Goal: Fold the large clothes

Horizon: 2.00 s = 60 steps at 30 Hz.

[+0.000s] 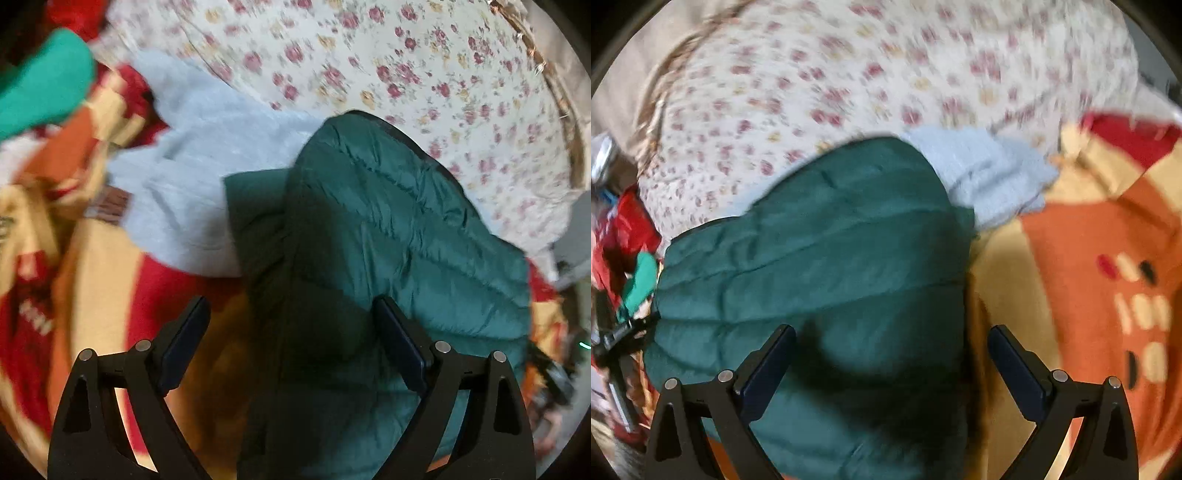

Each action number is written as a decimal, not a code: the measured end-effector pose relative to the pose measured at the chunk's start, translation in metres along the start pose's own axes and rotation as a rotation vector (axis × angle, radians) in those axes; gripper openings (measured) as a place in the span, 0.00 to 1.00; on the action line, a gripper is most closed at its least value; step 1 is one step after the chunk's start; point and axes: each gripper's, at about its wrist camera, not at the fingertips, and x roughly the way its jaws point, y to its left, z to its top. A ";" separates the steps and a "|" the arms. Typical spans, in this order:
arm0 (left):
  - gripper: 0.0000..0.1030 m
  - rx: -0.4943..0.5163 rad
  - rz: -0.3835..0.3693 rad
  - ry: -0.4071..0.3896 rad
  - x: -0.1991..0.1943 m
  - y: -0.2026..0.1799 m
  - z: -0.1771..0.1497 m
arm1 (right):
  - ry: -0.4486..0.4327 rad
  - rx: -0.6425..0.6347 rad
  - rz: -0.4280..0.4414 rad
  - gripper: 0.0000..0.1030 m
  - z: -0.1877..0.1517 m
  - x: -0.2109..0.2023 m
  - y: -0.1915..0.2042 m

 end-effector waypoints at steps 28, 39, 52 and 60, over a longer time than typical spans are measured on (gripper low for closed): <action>0.65 -0.121 -0.249 0.088 0.011 -0.026 0.022 | 0.017 0.254 0.227 0.72 0.037 0.066 0.009; 0.65 -0.196 -0.286 -0.026 -0.041 0.009 0.035 | -0.094 0.080 0.047 0.77 0.061 0.021 0.038; 0.45 -0.045 -0.144 -0.125 -0.022 -0.019 0.038 | -0.064 0.078 0.016 0.26 0.090 0.032 0.037; 0.22 0.149 -0.192 -0.146 -0.072 -0.024 -0.018 | -0.087 0.064 0.228 0.15 0.043 -0.035 0.039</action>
